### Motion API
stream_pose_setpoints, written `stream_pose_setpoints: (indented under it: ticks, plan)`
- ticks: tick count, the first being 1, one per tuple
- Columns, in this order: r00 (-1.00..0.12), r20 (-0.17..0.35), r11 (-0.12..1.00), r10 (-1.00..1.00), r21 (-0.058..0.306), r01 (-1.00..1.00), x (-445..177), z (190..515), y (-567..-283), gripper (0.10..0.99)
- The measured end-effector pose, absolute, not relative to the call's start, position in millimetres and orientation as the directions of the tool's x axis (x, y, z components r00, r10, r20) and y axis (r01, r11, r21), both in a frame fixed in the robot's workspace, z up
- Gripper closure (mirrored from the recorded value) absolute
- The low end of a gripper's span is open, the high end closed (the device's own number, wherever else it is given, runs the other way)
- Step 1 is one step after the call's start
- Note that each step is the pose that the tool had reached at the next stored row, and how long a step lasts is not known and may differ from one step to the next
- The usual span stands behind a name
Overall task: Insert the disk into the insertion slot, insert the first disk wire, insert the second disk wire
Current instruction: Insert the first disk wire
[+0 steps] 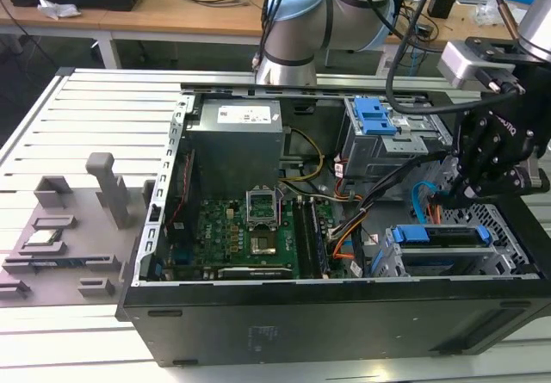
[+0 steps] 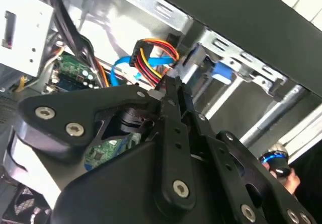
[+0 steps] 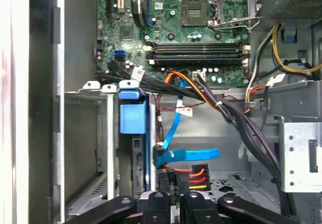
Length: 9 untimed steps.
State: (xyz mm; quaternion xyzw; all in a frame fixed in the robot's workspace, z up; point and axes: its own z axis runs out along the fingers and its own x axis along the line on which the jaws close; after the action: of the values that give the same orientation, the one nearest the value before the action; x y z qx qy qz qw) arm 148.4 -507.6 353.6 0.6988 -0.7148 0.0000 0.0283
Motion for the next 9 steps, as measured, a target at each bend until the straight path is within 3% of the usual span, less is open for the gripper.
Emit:
stream_pose_setpoints:
  ticks: [4,9]
  plan:
    - [-0.022,0.04,0.023,-0.999,0.04,-0.999,149,351,-530,0.918]
    - [-0.022,0.041,0.023,-0.999,0.04,-0.999,152,345,-530,0.918]
